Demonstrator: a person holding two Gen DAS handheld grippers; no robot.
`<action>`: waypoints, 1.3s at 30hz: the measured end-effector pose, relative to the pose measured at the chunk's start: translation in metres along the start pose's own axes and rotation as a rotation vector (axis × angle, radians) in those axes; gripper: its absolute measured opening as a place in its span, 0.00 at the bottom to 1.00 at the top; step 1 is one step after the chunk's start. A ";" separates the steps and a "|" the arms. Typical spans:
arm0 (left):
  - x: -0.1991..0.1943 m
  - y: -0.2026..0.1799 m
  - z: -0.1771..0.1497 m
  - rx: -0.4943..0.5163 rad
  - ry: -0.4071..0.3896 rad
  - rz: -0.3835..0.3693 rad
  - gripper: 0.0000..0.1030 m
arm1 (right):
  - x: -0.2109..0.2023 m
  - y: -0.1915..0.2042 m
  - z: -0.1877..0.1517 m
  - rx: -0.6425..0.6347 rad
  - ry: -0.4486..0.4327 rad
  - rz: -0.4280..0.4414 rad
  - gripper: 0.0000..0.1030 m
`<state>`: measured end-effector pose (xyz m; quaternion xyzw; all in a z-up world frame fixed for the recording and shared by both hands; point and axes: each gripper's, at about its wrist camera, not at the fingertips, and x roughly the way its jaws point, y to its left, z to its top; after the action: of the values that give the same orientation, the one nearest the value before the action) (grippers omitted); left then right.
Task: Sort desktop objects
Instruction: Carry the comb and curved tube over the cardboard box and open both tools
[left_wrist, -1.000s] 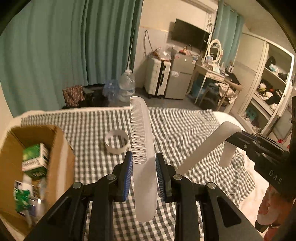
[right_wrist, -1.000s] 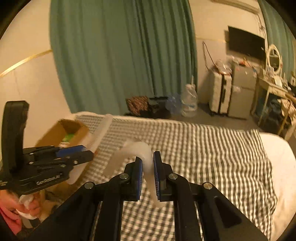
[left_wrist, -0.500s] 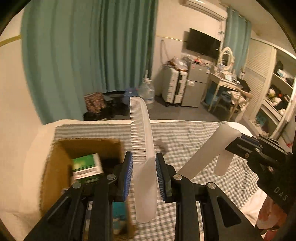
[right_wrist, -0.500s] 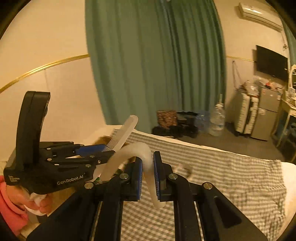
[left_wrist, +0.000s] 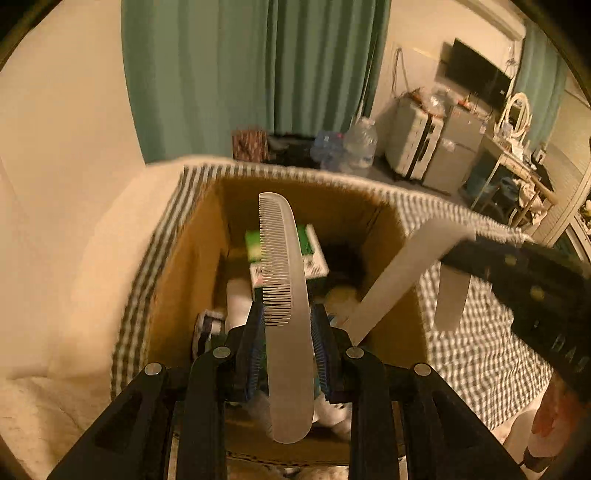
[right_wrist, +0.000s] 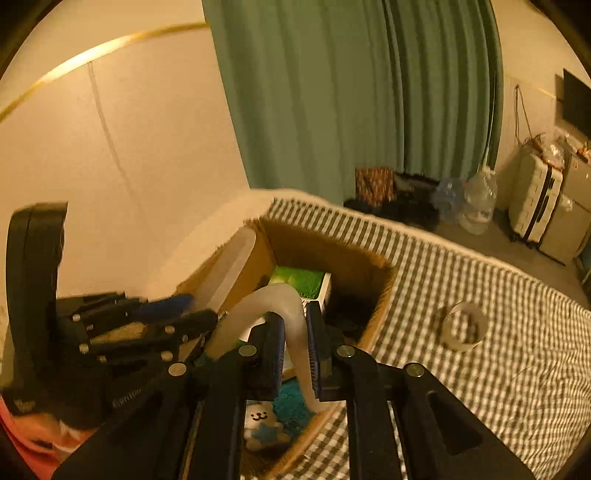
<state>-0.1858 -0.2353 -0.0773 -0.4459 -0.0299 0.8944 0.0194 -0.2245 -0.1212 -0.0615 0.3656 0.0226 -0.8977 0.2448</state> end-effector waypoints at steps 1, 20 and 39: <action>0.004 0.001 -0.002 0.001 0.008 0.000 0.24 | 0.008 0.001 0.000 0.003 0.011 -0.006 0.14; -0.016 -0.019 -0.015 0.017 -0.041 0.079 0.92 | 0.001 -0.022 0.008 0.123 -0.001 -0.098 0.87; -0.054 -0.090 -0.023 -0.068 -0.089 0.025 1.00 | -0.099 -0.040 -0.015 -0.012 -0.056 -0.262 0.88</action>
<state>-0.1339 -0.1482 -0.0419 -0.4064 -0.0552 0.9120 -0.0084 -0.1721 -0.0413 -0.0123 0.3327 0.0688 -0.9317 0.1284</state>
